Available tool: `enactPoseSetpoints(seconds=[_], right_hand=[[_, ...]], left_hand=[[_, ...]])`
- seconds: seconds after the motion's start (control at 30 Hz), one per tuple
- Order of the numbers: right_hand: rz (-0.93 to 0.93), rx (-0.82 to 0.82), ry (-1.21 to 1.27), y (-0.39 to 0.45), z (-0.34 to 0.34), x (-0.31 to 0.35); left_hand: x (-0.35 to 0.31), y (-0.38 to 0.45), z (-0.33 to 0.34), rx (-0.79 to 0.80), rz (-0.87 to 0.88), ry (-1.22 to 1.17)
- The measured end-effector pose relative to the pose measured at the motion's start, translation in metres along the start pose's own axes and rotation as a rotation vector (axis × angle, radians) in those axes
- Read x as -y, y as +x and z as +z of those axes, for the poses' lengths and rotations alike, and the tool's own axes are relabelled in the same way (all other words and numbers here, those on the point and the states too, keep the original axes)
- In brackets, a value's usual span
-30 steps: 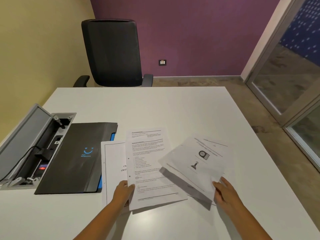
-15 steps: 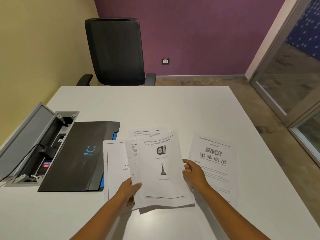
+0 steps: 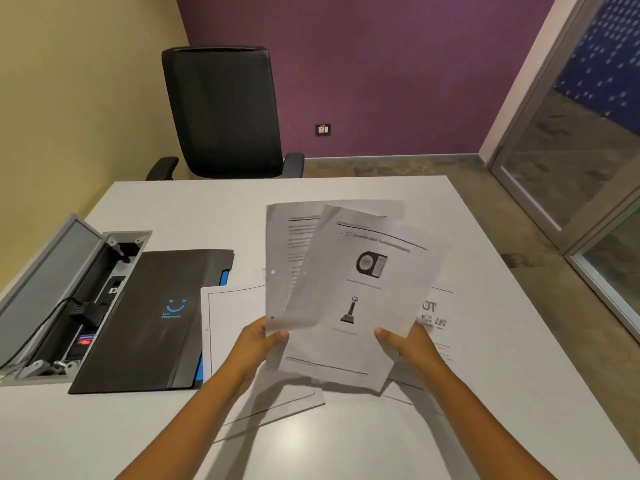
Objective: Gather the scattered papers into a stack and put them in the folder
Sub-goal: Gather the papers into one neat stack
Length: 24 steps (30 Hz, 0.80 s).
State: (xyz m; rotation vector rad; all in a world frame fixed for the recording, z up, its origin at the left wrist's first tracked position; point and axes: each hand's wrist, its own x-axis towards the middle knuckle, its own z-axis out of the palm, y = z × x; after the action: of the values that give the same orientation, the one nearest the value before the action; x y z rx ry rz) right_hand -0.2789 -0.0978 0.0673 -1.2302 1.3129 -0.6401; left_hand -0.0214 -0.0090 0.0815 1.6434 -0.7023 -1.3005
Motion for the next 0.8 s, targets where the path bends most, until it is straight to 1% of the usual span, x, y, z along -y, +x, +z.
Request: enactPoseSetpoints(seconds=[0.07,0.13,0.23,0.33,0.4,0.47,0.53,0.63,0.7,0.8], right_hand=[[-0.034,-0.052,0.041,-0.002,0.001,0.011],[-0.061,-0.070,0.032,-0.004,0.002,0.021],[-0.099,-0.040,0.026,-0.008,0.002,0.032],[-0.106,-0.002,0.033,-0.010,0.005,0.031],[-0.091,0.000,0.026,-0.010,0.007,0.025],[-0.087,-0.003,0.006,-0.010,0.007,0.014],[-0.043,-0.037,-0.020,-0.010,0.007,-0.002],[0.000,-0.075,-0.145,-0.007,0.005,-0.023],[0.037,-0.079,-0.228,-0.006,0.004,-0.030],[0.018,-0.061,-0.204,-0.005,0.005,-0.031]], left_hand=[[-0.005,-0.001,0.004,0.016,0.040,-0.022],[-0.009,0.000,0.007,0.012,0.071,-0.054],[-0.015,0.001,0.009,-0.014,0.113,-0.082],[-0.016,-0.001,0.015,0.040,0.124,-0.051],[-0.012,-0.003,0.018,0.036,0.109,-0.018],[-0.003,-0.006,0.024,0.022,0.099,0.047],[0.009,-0.009,0.032,0.002,0.080,0.139],[0.021,-0.008,0.040,-0.047,0.057,0.271],[0.021,-0.007,0.041,-0.084,0.055,0.259],[0.013,-0.003,0.037,-0.155,0.078,0.173]])
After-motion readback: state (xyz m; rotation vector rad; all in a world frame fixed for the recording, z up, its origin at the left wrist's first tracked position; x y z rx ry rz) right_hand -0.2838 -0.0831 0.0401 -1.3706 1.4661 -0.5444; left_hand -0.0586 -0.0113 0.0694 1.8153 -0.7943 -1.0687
